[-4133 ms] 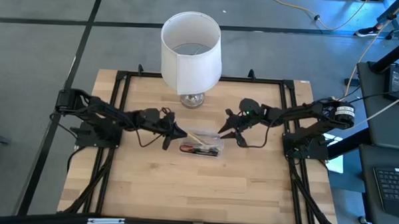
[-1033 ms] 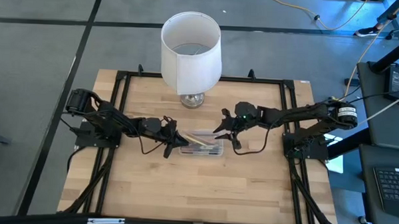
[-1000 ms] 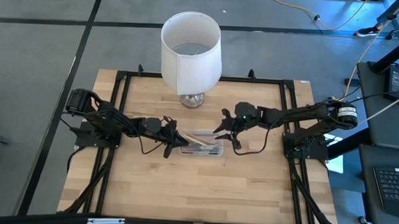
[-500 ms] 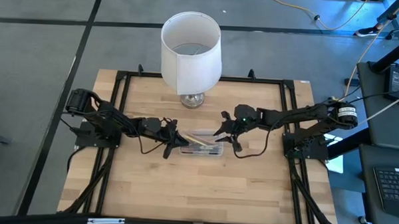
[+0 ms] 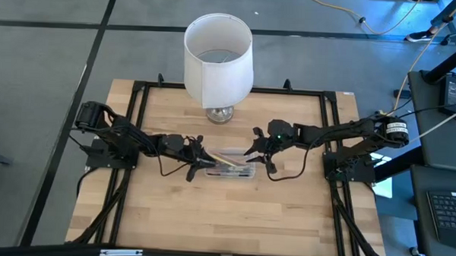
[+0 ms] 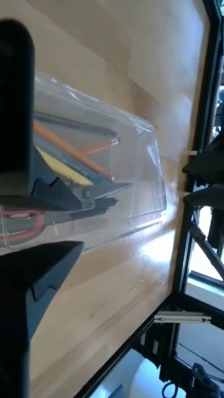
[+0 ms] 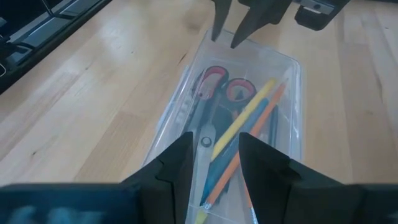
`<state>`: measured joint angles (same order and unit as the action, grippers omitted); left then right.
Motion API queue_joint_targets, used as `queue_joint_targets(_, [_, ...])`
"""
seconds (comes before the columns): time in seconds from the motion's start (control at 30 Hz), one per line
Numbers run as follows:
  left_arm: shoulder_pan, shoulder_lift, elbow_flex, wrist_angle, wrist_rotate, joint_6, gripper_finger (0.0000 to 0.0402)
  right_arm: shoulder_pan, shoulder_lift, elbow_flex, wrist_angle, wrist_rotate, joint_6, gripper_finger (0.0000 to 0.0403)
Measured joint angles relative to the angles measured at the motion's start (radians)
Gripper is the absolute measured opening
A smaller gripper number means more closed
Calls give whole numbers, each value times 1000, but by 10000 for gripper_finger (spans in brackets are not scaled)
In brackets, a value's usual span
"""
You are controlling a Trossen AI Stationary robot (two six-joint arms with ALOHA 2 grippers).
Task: Pick & place school supplies into a supply box
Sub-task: Close the transparent supply box
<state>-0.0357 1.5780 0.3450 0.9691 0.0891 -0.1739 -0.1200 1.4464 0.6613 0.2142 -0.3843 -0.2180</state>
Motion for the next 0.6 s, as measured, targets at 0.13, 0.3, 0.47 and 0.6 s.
queue_joint_targets(0.13, [0,0,0,0,-8,4,116,0,0,0,0,0,0,133])
queue_joint_targets(0.3, [0,0,4,-1,-26,4,163,0,0,0,0,0,0,133])
queue_joint_targets(0.47, [12,0,71,-54,-41,-18,198,0,0,0,-1,0,0,133])
queue_joint_targets(0.6, [33,0,181,-292,10,-2,210,0,0,0,-2,0,0,133])
